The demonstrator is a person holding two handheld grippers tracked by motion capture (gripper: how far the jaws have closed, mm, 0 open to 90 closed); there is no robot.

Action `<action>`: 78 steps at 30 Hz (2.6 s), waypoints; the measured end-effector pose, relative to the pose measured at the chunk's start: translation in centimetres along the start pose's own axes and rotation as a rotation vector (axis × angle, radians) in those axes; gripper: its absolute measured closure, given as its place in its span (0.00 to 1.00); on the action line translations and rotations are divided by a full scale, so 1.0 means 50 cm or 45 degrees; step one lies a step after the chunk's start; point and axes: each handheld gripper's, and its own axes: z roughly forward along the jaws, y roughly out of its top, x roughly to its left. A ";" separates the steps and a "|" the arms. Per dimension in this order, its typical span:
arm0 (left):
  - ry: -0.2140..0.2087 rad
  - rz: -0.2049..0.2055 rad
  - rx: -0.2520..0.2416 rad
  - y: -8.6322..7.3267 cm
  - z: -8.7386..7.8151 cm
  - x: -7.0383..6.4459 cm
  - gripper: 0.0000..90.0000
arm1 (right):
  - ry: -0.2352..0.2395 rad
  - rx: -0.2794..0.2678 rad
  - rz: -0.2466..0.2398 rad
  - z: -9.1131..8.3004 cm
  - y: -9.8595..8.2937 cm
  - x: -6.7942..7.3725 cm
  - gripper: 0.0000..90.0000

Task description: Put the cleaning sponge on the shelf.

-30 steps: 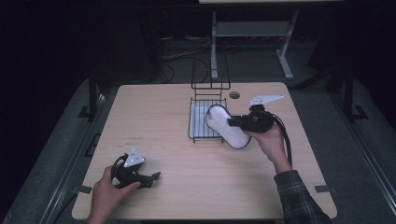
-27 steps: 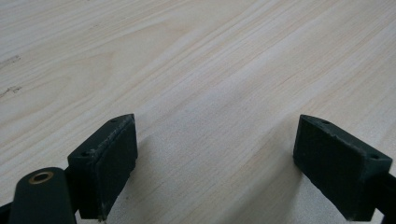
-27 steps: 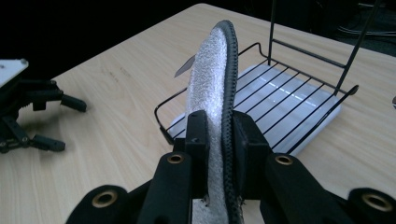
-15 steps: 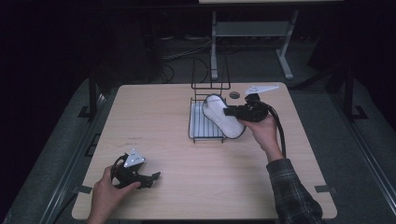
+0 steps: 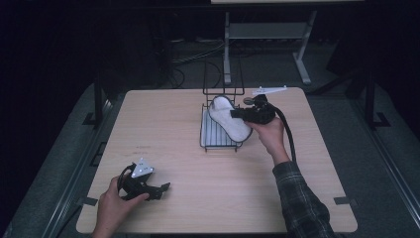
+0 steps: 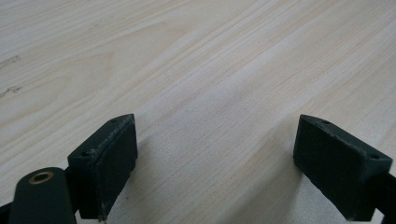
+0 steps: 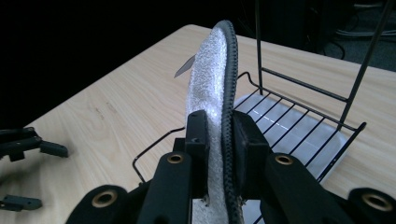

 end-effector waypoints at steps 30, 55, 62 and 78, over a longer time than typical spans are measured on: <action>0.001 0.002 0.001 0.000 0.000 0.000 0.14 | -0.044 0.062 0.055 0.084 -0.013 -0.029 0.83; 0.001 0.001 0.001 0.000 0.000 0.000 0.14 | -0.194 0.121 -0.007 0.105 -0.026 -0.037 0.55; 0.001 0.001 0.001 0.000 0.000 0.000 0.14 | -0.210 0.124 -0.022 0.088 -0.023 -0.038 0.48; 0.000 0.000 0.000 0.000 0.000 0.000 0.14 | -0.160 0.250 -0.118 0.060 -0.065 -0.037 0.99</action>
